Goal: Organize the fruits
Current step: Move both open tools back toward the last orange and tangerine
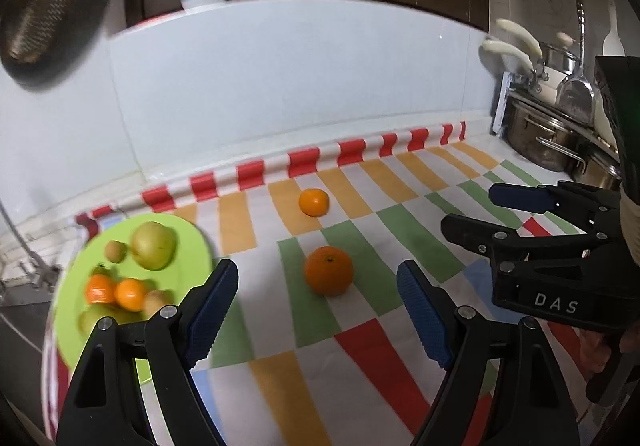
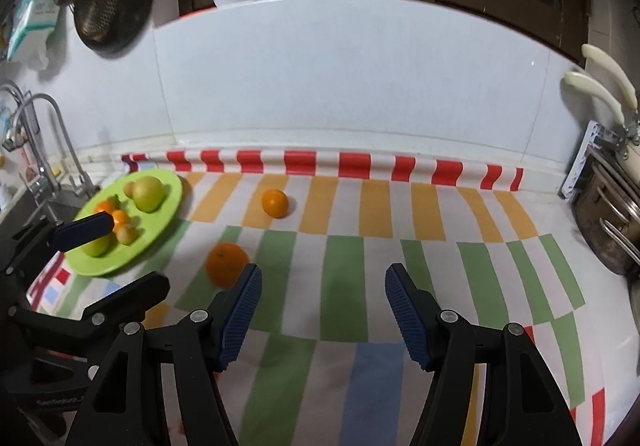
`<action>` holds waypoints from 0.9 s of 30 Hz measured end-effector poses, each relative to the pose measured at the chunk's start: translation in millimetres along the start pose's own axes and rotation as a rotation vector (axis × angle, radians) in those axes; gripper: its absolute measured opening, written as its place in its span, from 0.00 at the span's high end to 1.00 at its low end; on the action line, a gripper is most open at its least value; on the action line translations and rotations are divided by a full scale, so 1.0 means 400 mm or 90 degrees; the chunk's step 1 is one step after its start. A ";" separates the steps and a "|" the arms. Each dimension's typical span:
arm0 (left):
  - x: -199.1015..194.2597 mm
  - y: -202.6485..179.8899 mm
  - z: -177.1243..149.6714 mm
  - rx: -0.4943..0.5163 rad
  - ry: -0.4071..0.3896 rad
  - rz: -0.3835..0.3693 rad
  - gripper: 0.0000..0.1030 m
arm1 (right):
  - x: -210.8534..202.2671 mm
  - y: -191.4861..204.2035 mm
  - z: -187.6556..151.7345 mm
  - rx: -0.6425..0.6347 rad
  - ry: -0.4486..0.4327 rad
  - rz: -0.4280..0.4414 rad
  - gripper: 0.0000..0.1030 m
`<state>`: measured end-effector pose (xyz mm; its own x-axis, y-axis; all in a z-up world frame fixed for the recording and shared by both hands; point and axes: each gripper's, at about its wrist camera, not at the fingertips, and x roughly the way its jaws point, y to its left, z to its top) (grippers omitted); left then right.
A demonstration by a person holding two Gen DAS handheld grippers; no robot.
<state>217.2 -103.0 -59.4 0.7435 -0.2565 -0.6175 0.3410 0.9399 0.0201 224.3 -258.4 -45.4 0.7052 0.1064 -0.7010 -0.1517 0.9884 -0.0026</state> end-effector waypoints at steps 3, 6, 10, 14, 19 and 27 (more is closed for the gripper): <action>0.049 -0.001 0.000 -0.006 0.024 -0.012 0.28 | 0.035 -0.013 -0.003 -0.002 0.014 0.001 0.37; 0.098 -0.002 0.000 -0.004 0.044 -0.013 0.32 | 0.069 -0.018 -0.005 -0.008 0.024 -0.002 0.37; 0.155 -0.002 0.001 -0.007 0.083 -0.026 0.42 | 0.116 -0.024 -0.007 -0.010 0.043 -0.001 0.37; 0.193 -0.004 0.004 -0.013 0.106 -0.040 0.48 | 0.157 -0.026 -0.005 -0.015 0.055 0.000 0.37; 0.219 -0.012 0.003 -0.006 0.115 -0.044 0.57 | 0.188 -0.032 -0.001 -0.016 0.065 0.001 0.37; 0.218 0.001 0.004 0.001 0.114 -0.042 0.60 | 0.214 -0.029 -0.004 -0.014 0.073 0.010 0.37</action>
<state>283.1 -125.2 -111.8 0.6048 -0.2735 -0.7479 0.3869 0.9218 -0.0243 285.4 -261.1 -106.3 0.6187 0.1071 -0.7783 -0.1777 0.9841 -0.0059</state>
